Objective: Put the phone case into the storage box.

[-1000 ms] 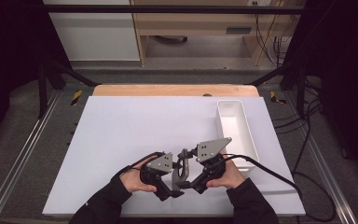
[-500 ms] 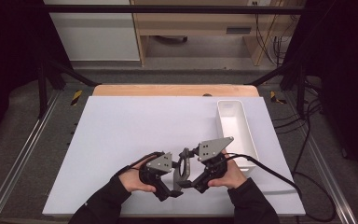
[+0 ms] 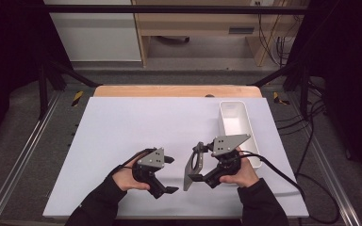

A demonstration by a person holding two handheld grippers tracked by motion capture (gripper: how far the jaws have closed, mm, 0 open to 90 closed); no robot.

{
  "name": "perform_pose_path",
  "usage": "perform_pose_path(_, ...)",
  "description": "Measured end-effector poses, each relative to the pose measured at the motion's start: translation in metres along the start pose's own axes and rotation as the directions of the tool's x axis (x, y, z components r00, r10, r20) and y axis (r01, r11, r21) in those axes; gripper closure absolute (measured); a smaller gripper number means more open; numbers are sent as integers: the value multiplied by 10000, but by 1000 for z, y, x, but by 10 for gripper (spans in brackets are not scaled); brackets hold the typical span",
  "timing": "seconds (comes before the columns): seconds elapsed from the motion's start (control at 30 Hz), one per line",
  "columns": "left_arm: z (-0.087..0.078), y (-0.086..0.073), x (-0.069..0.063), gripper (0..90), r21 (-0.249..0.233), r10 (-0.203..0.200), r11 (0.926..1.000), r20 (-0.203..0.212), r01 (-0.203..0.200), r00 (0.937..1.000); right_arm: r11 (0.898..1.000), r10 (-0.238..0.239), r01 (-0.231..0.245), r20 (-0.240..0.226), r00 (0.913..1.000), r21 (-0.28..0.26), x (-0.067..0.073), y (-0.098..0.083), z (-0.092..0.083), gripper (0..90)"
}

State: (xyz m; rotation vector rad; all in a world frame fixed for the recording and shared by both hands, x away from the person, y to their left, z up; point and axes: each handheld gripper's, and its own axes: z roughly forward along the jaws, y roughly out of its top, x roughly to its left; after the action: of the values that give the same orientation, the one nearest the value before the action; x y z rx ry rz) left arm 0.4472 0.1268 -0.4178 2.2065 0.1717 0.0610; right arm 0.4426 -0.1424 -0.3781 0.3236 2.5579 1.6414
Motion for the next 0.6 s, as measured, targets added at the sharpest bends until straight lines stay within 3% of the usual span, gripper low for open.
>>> perform_pose_path(0.13,-7,-3,2,27,-118,-243,9996,-358,238,9991,9999,133,-133,289,9995,-3,-2,0,-5,126)
perform_pose_path(0.3,-17,-11,5,15,-414,-772,9964,-971,735,9923,9997,247,-246,553,9982,-22,-3,0,-9,125)
perform_pose_path(0.6,-33,-21,11,13,-1096,-1772,9815,-2109,1569,9613,9989,435,-407,1237,9914,-252,-3,3,-17,124)
